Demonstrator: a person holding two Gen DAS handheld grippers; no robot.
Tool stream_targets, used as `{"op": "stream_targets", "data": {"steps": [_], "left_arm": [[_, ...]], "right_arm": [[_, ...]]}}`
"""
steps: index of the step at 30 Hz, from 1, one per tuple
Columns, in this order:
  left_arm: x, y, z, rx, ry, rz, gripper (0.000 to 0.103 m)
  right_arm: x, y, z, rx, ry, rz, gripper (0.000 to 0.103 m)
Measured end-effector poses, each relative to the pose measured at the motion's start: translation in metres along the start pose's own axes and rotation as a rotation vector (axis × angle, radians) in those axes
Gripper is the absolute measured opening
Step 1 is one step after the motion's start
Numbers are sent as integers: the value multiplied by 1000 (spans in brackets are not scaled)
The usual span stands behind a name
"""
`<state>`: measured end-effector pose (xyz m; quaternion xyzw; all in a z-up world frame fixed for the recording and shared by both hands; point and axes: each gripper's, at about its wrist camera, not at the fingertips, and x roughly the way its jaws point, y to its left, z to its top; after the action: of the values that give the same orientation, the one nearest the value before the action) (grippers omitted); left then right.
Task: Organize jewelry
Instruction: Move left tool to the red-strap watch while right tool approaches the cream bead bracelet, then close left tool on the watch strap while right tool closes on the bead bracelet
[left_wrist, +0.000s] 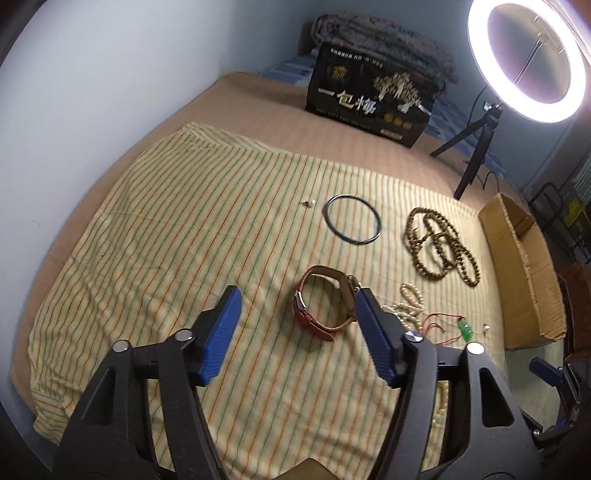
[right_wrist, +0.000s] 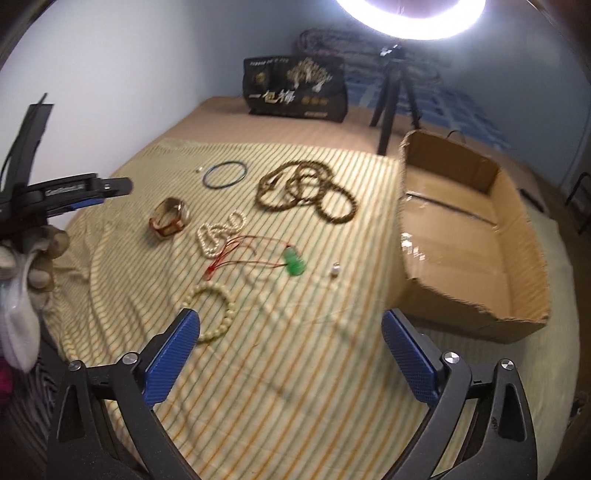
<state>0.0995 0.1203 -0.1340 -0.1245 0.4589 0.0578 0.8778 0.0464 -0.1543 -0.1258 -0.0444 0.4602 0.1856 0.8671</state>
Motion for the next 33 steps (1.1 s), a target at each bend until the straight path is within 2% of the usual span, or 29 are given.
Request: {"op": "stream_targets", "data": {"steps": [1, 6, 9, 13, 17, 21, 23, 27, 32, 33], "left_arm": [[4, 0, 1, 1, 9, 8, 64], [22, 8, 3, -23, 51, 16, 63], [31, 11, 3, -37, 79, 12, 56], [41, 12, 3, -41, 103, 3, 52], [50, 7, 2, -22, 121, 9, 49], [60, 7, 2, -30, 147, 1, 45], [64, 6, 2, -30, 155, -2, 41], [71, 1, 1, -14, 165, 7, 41], [76, 2, 3, -16, 164, 13, 30], [77, 2, 3, -18, 163, 13, 29]], "right_arm": [[4, 3, 1, -2, 15, 16, 87], [20, 13, 5, 5, 77, 74, 76], [30, 22, 7, -2, 116, 104, 61], [42, 33, 8, -28, 151, 126, 49], [52, 37, 9, -31, 174, 139, 43], [64, 34, 11, -8, 197, 154, 33], [68, 33, 11, -2, 208, 157, 31], [76, 36, 11, -19, 220, 148, 27], [79, 41, 11, -48, 227, 124, 20], [82, 40, 13, -53, 228, 118, 14]]}}
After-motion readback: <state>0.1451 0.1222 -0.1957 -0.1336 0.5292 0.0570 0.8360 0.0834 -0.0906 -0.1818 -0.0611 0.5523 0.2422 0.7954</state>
